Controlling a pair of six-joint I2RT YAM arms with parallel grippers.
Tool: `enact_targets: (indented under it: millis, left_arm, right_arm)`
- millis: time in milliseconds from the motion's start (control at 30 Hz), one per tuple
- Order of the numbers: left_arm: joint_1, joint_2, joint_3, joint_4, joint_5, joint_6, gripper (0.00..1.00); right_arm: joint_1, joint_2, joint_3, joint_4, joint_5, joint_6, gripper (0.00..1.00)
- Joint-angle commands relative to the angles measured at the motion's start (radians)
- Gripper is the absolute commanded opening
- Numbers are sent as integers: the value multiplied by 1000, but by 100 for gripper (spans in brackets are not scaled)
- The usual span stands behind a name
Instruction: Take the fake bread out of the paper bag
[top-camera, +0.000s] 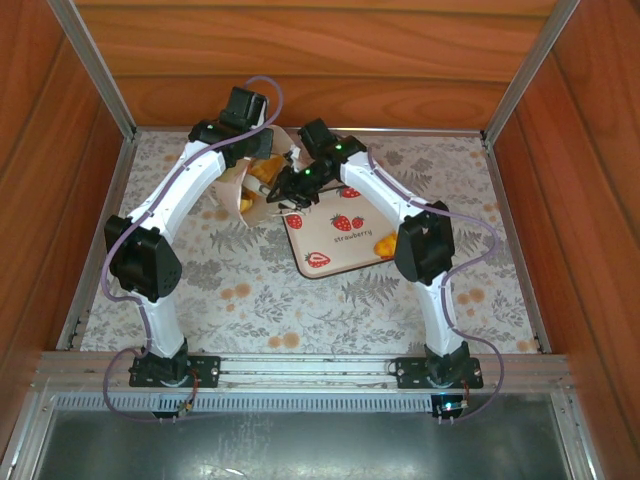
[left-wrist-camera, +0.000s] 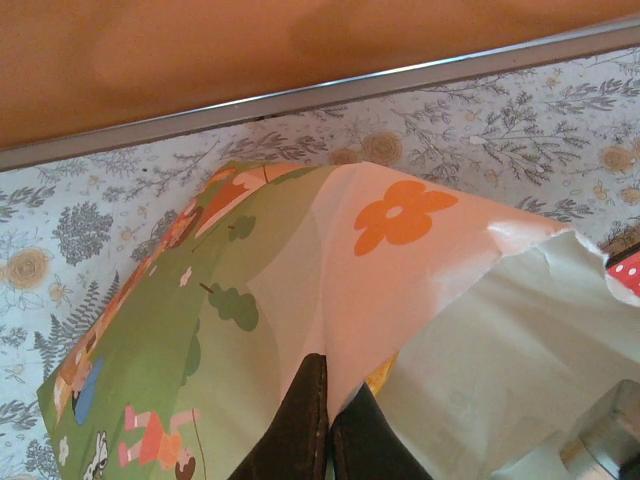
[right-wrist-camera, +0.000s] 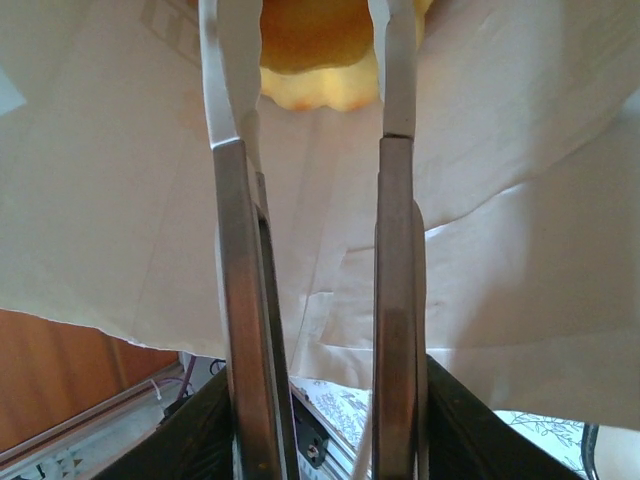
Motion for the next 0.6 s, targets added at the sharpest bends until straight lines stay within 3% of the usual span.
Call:
enact_targets:
  millis: [0, 567]
  left_arm:
    - [-12, -35, -4, 11, 6, -5, 0]
    - [-10, -34, -2, 11, 1, 1, 0]
  right_arm:
    - [6, 17, 31, 47, -46, 4, 44]
    - [-2, 16, 52, 76, -43, 21, 43]
